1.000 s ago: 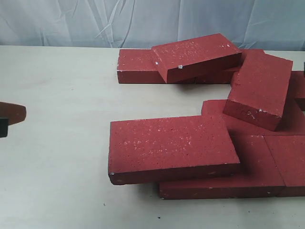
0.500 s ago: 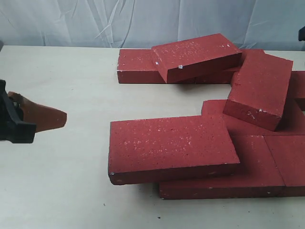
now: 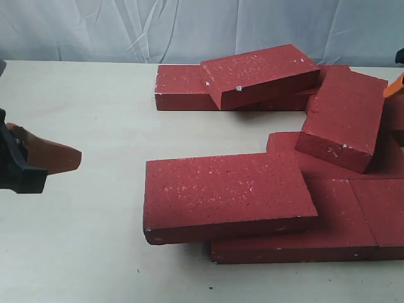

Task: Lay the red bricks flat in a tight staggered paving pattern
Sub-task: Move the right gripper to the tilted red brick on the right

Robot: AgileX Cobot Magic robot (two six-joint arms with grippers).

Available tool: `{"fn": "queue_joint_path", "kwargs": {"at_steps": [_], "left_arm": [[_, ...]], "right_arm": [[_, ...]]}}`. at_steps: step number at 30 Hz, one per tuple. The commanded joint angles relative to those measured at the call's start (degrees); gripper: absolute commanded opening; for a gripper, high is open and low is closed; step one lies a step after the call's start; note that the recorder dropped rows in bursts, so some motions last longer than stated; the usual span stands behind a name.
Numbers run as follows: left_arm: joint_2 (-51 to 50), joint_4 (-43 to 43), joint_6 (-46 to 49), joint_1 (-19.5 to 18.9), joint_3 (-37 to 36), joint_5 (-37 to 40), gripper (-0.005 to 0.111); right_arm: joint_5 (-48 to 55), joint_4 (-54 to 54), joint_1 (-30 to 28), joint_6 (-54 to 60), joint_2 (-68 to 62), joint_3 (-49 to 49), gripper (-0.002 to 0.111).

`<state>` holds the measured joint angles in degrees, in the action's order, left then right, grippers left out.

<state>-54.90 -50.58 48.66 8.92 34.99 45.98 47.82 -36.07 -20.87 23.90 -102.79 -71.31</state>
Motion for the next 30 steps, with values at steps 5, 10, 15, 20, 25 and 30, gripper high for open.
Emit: {"fn": "queue_joint_path", "kwargs": {"at_steps": [5, 10, 15, 20, 25, 30], "left_arm": [[-0.12, -0.14, -0.31, 0.4, 0.2, -1.07, 0.0], [-0.12, 0.07, -0.31, 0.4, 0.2, -1.16, 0.0], [-0.12, 0.08, -0.23, 0.4, 0.2, -1.71, 0.0], [-0.12, 0.08, -0.23, 0.4, 0.2, -1.98, 0.0], [-0.12, 0.08, -0.23, 0.4, 0.2, -2.08, 0.0], [-0.12, -0.04, -0.23, 0.4, 0.2, -2.08, 0.0]], "right_arm": [[-4.46, 0.13, 1.64, 2.12, -4.49, -0.46, 0.046], [-4.52, -0.15, 1.64, 2.12, -6.69, -0.46, 0.046], [-4.52, -0.88, 1.72, 2.12, -7.32, -0.46, 0.046], [-2.79, -2.4, 1.72, 3.18, -7.45, -0.69, 0.046], [4.89, -3.95, 0.66, 3.28, -7.24, -3.34, 0.062], [7.07, -4.55, -0.39, 0.18, -7.1, -5.44, 0.074]]}}
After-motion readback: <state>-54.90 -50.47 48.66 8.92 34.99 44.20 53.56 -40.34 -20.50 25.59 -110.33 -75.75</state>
